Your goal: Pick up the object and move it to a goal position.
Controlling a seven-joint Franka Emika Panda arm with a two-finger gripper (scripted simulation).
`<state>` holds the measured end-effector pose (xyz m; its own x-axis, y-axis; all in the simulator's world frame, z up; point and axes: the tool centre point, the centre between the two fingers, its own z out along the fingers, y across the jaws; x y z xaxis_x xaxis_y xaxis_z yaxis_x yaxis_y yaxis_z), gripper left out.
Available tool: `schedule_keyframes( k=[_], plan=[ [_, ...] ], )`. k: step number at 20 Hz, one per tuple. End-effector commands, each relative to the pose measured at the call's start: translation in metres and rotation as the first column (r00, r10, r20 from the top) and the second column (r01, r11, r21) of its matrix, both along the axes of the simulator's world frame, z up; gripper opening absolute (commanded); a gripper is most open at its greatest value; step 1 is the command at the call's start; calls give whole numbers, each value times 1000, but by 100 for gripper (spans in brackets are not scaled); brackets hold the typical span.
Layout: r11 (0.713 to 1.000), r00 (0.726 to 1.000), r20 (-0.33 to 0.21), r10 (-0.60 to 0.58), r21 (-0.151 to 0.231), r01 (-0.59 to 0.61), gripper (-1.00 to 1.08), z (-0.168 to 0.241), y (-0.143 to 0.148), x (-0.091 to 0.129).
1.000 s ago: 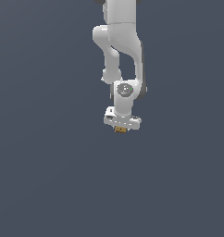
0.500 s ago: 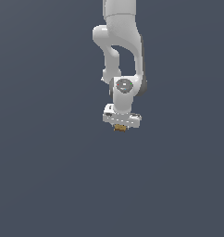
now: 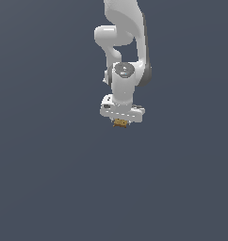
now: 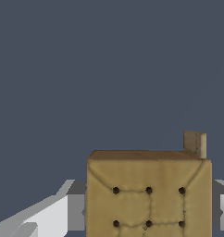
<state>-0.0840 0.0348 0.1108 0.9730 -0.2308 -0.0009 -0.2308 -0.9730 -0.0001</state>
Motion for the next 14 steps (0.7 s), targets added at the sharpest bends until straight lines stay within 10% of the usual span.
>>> schedule_keyframes(
  k=[1,14],
  plan=[
    [1000,1000,1,0,0,0,-100,26,-5,3],
    [1000,1000,1,0,1,0,-100,160,-29,21]
  ],
)
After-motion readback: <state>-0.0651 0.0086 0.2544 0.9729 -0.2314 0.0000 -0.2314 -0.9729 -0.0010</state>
